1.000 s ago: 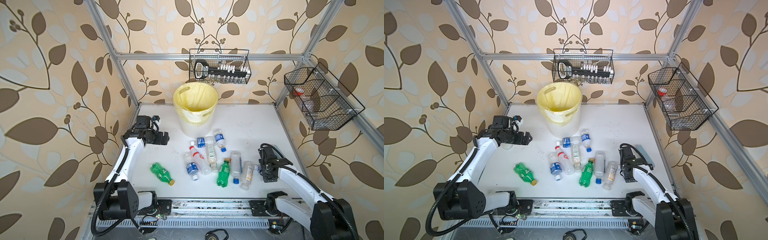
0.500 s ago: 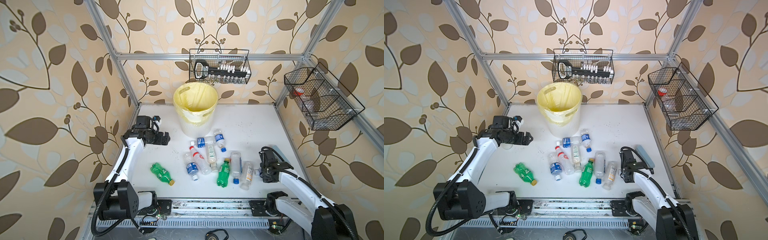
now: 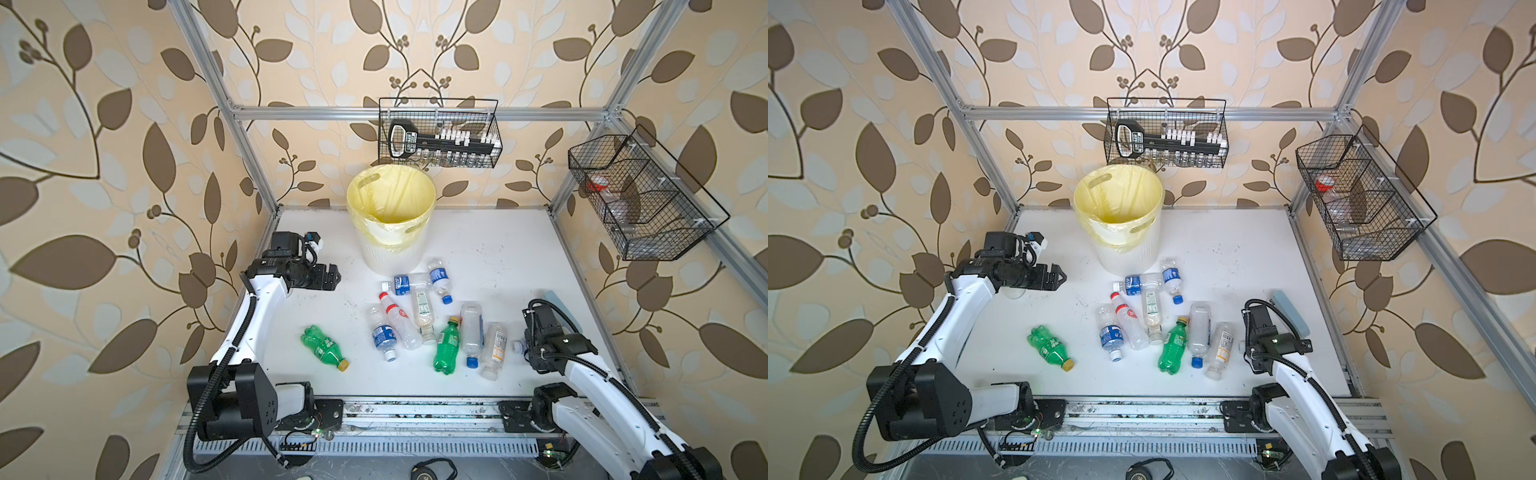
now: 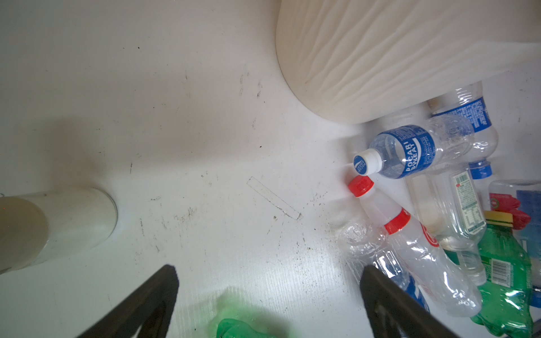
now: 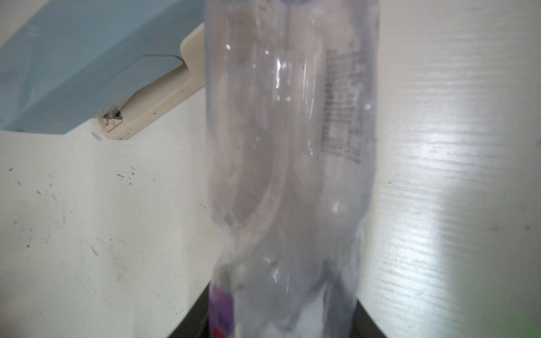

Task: Throw the plastic bottles in the bin
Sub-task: Pick up the plastic bottle from the bottom-right of the table.

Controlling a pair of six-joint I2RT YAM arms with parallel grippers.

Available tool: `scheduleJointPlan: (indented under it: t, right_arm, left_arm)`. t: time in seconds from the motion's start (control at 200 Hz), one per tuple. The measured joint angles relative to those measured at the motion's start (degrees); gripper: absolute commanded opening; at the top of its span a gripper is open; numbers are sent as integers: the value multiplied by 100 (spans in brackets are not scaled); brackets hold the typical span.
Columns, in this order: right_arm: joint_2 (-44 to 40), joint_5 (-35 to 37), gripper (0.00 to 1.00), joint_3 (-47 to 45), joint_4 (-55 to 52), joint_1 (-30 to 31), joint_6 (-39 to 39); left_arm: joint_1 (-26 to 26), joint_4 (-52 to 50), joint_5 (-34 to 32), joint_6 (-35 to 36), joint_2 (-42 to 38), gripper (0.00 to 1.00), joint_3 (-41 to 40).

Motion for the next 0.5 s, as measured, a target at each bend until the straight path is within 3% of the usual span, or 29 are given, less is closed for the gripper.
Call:
scheduleJointPlan:
  t: [0.5]
  right_arm:
    - [-831, 131, 40, 90, -551, 103, -103]
  left_arm:
    - [109, 0, 157, -4, 0, 99, 0]
